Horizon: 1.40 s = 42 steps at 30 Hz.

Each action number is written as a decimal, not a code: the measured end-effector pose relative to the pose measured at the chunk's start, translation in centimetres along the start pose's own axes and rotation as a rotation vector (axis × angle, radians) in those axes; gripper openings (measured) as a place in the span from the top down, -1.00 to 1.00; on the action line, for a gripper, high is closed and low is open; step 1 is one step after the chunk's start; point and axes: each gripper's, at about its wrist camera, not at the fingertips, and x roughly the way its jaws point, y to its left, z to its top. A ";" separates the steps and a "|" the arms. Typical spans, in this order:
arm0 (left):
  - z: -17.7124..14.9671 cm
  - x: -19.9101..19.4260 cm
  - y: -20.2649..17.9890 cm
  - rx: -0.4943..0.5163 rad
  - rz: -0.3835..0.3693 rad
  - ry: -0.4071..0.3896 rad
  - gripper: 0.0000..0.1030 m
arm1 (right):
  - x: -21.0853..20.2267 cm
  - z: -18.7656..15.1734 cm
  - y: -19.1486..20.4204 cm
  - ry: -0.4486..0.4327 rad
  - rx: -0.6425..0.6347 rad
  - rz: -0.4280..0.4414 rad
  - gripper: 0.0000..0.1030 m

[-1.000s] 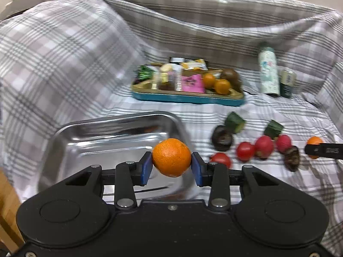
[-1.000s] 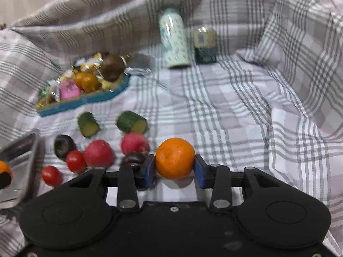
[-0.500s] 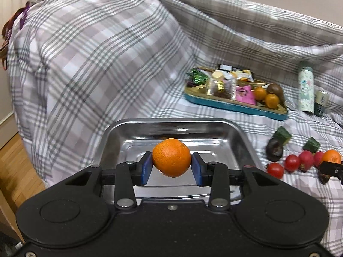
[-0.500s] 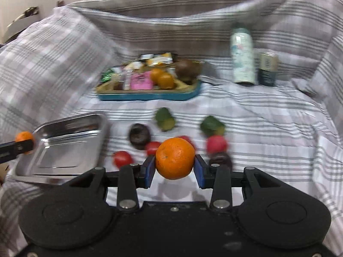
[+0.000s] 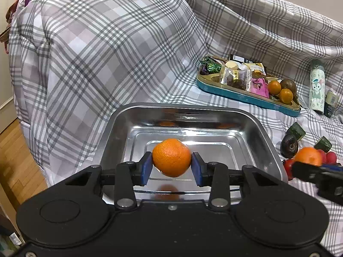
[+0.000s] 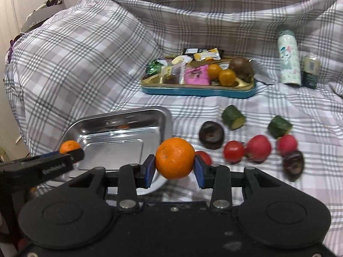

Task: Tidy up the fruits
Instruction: 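Carry both held oranges over the steel tray with both tools, then lower the oranges into the steel tray and open both tools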

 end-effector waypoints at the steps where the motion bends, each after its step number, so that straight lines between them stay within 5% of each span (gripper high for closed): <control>1: 0.0 0.0 0.0 -0.001 -0.004 -0.002 0.08 | 0.3 -0.1 0.4 0.002 -0.003 -0.002 0.22; 16: 0.3 1.1 1.2 -0.075 -0.018 0.087 0.07 | 3.5 -0.6 4.1 0.051 -0.031 0.002 0.20; 42: 0.0 0.3 0.2 -0.027 0.037 0.022 0.07 | 2.4 -1.0 3.3 0.021 0.001 0.025 0.22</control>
